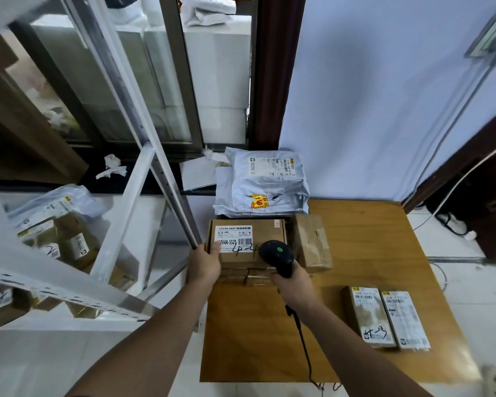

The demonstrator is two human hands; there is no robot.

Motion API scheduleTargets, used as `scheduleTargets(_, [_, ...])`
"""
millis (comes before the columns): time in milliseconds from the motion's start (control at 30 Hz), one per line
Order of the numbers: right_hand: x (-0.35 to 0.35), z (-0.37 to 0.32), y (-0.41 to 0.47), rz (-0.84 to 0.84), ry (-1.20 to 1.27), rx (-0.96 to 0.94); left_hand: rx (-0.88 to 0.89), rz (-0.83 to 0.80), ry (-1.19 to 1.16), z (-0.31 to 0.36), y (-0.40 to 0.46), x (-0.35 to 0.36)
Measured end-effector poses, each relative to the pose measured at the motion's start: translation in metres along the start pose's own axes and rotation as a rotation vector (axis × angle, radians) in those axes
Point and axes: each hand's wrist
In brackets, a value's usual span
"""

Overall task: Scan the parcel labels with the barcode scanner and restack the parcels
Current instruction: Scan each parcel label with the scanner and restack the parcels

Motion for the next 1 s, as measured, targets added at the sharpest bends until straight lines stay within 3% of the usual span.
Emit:
scheduleTargets(300, [-0.01,-0.007,-0.02,0.022,0.036,-0.039,0.085,-0.011,0.047,0.001,-0.015,-0.015])
scheduleTargets(467, [-0.04,-0.009,-0.061,0.058,0.069,-0.094,0.346,0.102,0.25,0.025,-0.06,-0.02])
scheduleTargets(733, [-0.135,0.027,-0.108,0.301,0.105,-0.069,0.59,-0.242,0.316,0.073,-0.158,0.051])
scheduleTargets(867, [-0.184,0.066,-0.117,0.348,0.137,-0.03,0.482,-0.414,0.227,0.071,-0.182,0.105])
scheduleTargets(1000, [-0.232,0.11,-0.119,0.346,0.136,0.004,0.363,-0.474,0.165,0.067,-0.195,0.16])
Point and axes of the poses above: each hand's wrist, its own y-axis towards the middle knuckle, its own x-axis out of the palm, z = x × y, and after that the axes turned 7 degrees about -z, right-handed
